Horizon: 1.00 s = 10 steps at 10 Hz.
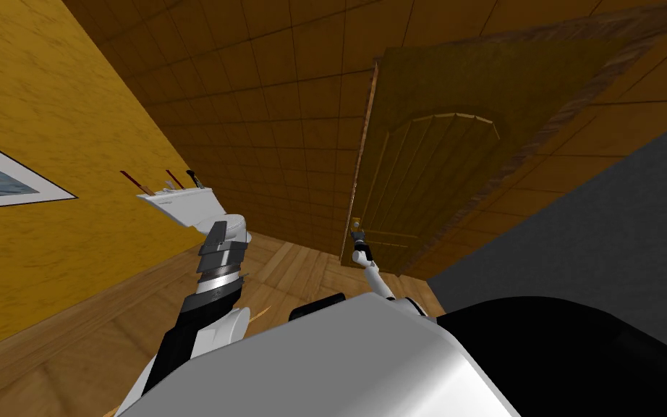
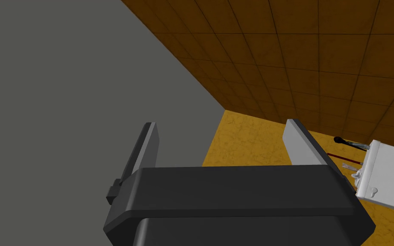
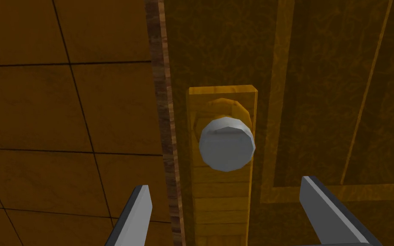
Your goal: Pull the door open
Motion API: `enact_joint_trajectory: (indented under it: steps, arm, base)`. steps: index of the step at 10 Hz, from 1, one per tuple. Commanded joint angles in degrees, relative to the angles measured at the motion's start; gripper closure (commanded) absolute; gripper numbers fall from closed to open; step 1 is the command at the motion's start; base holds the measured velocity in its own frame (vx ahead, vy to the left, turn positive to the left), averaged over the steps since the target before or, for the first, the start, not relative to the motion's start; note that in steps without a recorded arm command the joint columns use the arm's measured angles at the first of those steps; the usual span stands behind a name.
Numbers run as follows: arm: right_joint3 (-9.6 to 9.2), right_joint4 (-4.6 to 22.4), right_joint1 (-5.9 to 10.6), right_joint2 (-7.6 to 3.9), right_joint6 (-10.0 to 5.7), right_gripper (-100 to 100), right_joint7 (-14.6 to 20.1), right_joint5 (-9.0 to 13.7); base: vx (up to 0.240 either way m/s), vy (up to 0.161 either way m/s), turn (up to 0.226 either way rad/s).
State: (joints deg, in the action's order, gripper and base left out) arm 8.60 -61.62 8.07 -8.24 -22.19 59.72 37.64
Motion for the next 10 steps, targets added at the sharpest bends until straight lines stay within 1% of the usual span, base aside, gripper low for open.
enact_joint_trajectory:
  steps: [1,2,3,4,5,6,10]
  arm:
    - [0.61,0.03,-0.62,-1.63,-0.09,-100,1.33,0.52]
    - [0.93,0.24,-0.99,-2.9,-0.19,-100,2.29,0.88]
    - [1.34,0.51,-1.45,-4.49,-0.32,-100,3.49,1.34]
    - [1.53,0.63,-1.66,-5.21,-0.37,-100,4.03,1.54]
    - [1.71,-0.42,-1.81,-4.22,0.22,-100,3.05,1.4]
    - [1.71,-0.42,-1.81,-4.22,0.22,100,3.05,1.4]
    - [1.71,-0.42,-1.81,-4.22,0.22,100,3.05,1.4]
  base:
    - [0.17,-0.008,0.131]
    - [0.186,-0.026,0.161]
    - [0.208,-0.038,0.155]
    - [0.182,-0.054,0.085]
    - [0.074,-0.028,0.015]
    - [-0.008,0.001,-0.025]
    - [-0.018,0.004,0.0]
